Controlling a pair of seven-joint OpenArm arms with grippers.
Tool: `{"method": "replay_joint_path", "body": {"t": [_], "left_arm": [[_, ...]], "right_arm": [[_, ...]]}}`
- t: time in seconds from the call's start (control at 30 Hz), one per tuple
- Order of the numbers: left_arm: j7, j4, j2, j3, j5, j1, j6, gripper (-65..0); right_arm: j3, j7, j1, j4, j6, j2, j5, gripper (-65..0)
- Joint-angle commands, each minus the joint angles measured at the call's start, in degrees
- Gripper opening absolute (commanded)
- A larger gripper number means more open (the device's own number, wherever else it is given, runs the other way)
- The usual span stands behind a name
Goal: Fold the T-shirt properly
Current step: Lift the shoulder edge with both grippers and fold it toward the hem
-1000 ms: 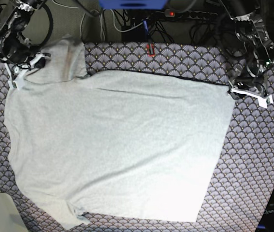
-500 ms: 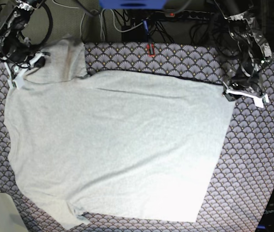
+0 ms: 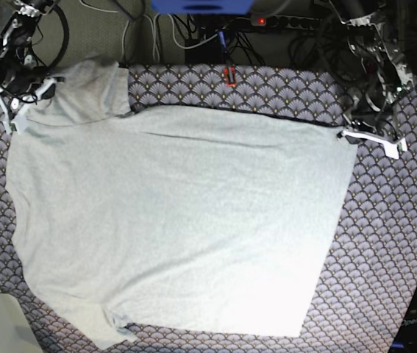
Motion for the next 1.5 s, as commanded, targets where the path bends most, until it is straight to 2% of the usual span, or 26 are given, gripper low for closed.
{"method": "replay_joint_path", "body": {"t": [0.0,0.33,0.43,0.53,0.7,0.9,1.03,1.37,1.47], "left_arm": [[1.3,1.0,-0.2,0.1,0.5,0.0,0.1,-64.5],[1.3,7.6,-0.9,0.3,0.9,3.5,0.1,-64.5],[1.3,9.3,-2.2,0.3,0.8,4.8,0.1,-64.4],[1.3,10.1,-4.2,0.3,0.6,5.9,0.1,-64.4],[1.3,10.2,-5.7,0.0,0.6,6.5,0.1,-64.4],[1.3,13.7,-5.3,0.2,0.6,11.0,0.1,-64.4],[1.3,16.8,-5.1,0.2,0.6,13.7,0.2,-64.4],[1.3,17.5,-5.7,-0.2,0.6,14.0,0.6,-64.4],[1.3,17.5,-5.7,-0.1,0.6,12.5,0.6,-64.4]], "right_arm": [[0.4,-0.2,0.1,0.7,0.2,0.8,-0.1,-63.9],[-0.2,-0.2,-1.4,0.7,0.2,0.9,-0.1,-64.4],[-3.3,1.3,-2.8,1.2,0.2,3.9,-0.1,-64.4],[-7.5,5.6,-5.2,1.3,0.2,6.9,-0.1,-64.4],[-8.0,10.3,-7.9,2.5,0.2,9.1,0.0,-64.4],[-7.9,12.0,-12.0,11.8,0.2,8.9,0.0,-64.4],[-6.4,12.0,-12.2,14.9,0.2,7.4,0.0,-64.4],[-2.5,11.8,-7.1,15.3,0.2,7.9,0.0,-64.4],[-2.7,11.5,-5.1,15.2,0.2,9.0,0.0,-64.4]]}}
